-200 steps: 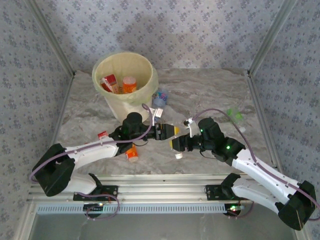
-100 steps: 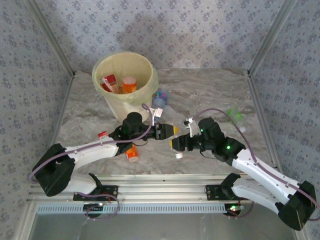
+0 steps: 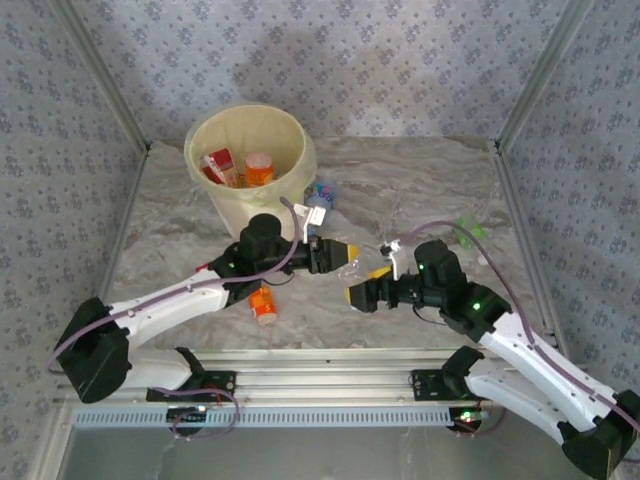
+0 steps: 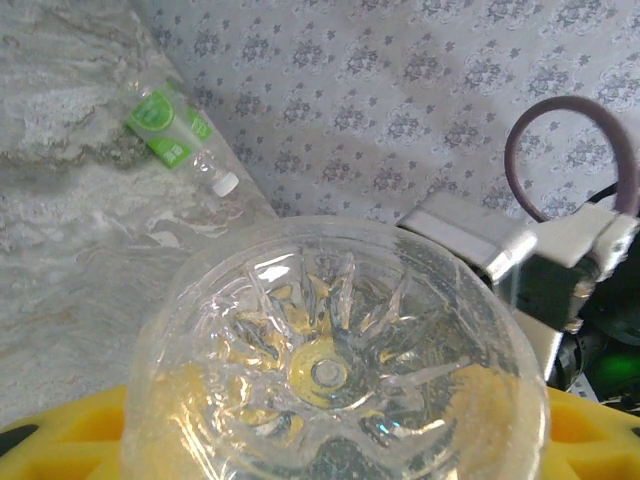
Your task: Put the plastic bottles in the bin
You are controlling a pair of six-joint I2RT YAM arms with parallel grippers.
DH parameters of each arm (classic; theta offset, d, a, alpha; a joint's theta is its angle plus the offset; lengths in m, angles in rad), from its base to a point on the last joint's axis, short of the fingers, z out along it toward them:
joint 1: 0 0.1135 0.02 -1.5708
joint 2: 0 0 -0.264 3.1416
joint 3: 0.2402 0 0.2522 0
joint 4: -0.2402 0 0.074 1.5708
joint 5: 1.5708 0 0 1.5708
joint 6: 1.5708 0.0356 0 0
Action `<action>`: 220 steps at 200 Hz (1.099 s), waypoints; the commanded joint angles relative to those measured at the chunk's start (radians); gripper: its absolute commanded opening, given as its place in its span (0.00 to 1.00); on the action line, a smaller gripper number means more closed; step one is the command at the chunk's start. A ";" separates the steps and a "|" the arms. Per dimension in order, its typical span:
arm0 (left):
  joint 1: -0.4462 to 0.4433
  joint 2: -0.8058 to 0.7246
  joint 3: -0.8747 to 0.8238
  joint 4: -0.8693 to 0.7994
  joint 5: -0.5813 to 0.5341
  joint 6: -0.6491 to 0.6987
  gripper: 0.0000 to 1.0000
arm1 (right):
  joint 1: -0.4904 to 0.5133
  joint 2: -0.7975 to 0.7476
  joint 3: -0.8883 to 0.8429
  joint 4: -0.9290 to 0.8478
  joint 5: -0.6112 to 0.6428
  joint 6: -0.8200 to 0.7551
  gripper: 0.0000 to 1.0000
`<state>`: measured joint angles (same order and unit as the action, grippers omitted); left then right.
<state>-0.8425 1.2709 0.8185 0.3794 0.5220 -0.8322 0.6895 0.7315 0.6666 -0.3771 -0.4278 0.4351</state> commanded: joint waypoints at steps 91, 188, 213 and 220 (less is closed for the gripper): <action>0.262 0.025 0.689 -0.701 -0.100 0.453 0.59 | -0.031 -0.122 0.087 -0.047 0.150 -0.062 1.00; 0.584 0.263 1.047 -0.676 -0.297 0.476 0.58 | -0.027 -0.121 0.079 -0.027 0.212 -0.044 1.00; 0.625 0.324 1.049 -0.642 -0.298 0.523 0.58 | -0.025 -0.121 0.079 -0.029 0.223 -0.041 1.00; 0.633 0.343 1.051 -0.640 -0.300 0.532 0.58 | -0.025 -0.121 0.080 -0.027 0.225 -0.038 1.00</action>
<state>-0.2340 1.5692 1.8397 -0.3027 0.2523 -0.3630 0.6651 0.6151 0.7265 -0.4355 -0.2291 0.3916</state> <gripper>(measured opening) 0.583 0.996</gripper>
